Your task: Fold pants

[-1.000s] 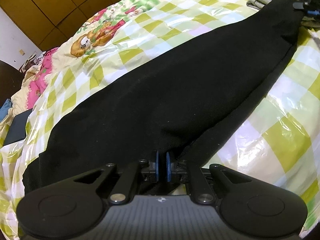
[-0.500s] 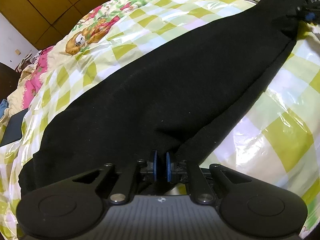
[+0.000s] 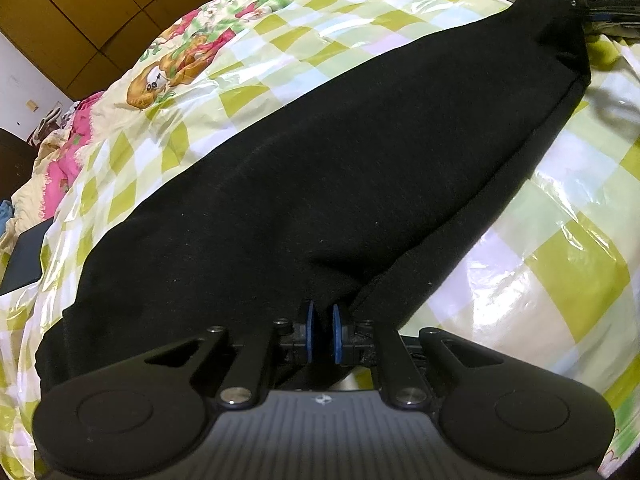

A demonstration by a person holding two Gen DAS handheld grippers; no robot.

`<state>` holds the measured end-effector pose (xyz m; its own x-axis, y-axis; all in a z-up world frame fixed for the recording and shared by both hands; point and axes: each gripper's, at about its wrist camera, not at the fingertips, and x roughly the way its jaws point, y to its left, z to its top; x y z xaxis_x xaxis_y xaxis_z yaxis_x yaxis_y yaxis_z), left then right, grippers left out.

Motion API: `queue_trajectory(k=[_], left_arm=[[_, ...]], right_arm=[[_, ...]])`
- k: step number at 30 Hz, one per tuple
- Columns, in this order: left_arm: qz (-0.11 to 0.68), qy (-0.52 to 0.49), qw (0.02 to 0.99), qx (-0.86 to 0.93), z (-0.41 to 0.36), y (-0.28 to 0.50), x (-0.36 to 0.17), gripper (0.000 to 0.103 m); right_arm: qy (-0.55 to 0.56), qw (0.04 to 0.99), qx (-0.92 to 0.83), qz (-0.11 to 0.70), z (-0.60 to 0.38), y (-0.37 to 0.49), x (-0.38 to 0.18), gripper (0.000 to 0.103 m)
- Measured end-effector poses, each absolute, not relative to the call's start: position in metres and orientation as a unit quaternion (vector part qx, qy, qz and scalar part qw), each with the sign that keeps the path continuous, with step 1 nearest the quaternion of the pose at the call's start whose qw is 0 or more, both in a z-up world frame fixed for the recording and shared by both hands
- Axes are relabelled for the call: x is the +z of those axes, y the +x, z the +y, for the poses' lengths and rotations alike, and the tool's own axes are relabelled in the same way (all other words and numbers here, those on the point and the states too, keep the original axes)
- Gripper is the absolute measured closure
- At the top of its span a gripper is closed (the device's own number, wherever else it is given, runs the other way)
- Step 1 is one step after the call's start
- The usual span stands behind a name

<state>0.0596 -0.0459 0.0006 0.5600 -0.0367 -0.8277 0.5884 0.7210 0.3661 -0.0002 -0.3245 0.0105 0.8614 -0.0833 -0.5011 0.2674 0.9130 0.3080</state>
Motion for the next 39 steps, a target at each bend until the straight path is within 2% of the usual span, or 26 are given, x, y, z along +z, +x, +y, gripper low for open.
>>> queue_trajectory(k=[2,5,9,11,12,13,15,20,25,29,32,39], left_arm=[[0.429,0.318,0.824,-0.191,-0.044,0.060,0.001,0.077],[0.427,0.311,0.827,-0.193,-0.041,0.060,0.001,0.077],[0.424,0.300,0.832,-0.195,-0.038,0.059,0.000,0.077],[0.422,0.292,0.836,-0.196,-0.035,0.058,0.001,0.077],[0.420,0.287,0.838,-0.196,-0.033,0.058,0.002,0.077],[0.418,0.282,0.841,-0.197,-0.031,0.057,0.004,0.077],[0.413,0.265,0.849,-0.198,-0.026,0.054,0.009,0.077],[0.392,0.240,0.866,-0.196,-0.011,0.046,0.018,0.072],[0.386,0.201,0.883,-0.174,0.023,0.040,0.022,0.072],[0.424,0.209,0.873,-0.121,0.062,0.045,0.002,0.072],[0.437,0.163,0.880,-0.086,0.096,0.045,0.002,0.072],[0.329,0.144,0.930,-0.079,0.110,0.066,0.038,0.068]], right_arm=[[0.203,0.941,-0.103,0.251,-0.333,0.000,0.007,0.068],[0.259,0.923,-0.116,0.261,-0.354,0.000,-0.005,0.063],[0.433,0.869,-0.053,0.234,-0.390,0.008,-0.035,0.061],[0.511,0.830,-0.035,0.220,-0.406,0.012,-0.052,0.067],[0.536,0.814,-0.040,0.219,-0.411,0.013,-0.057,0.083],[0.548,0.806,-0.043,0.219,-0.416,0.012,-0.058,0.094],[0.570,0.797,-0.027,0.196,-0.419,0.005,-0.051,0.094],[0.573,0.803,-0.027,0.160,-0.423,-0.004,-0.027,0.096],[0.557,0.804,-0.078,0.194,-0.432,-0.008,-0.031,0.096],[0.508,0.821,-0.100,0.242,-0.421,-0.002,-0.027,0.096],[0.492,0.828,-0.113,0.246,-0.425,-0.003,-0.018,0.096],[0.483,0.828,-0.154,0.240,-0.419,-0.010,-0.015,0.097]])
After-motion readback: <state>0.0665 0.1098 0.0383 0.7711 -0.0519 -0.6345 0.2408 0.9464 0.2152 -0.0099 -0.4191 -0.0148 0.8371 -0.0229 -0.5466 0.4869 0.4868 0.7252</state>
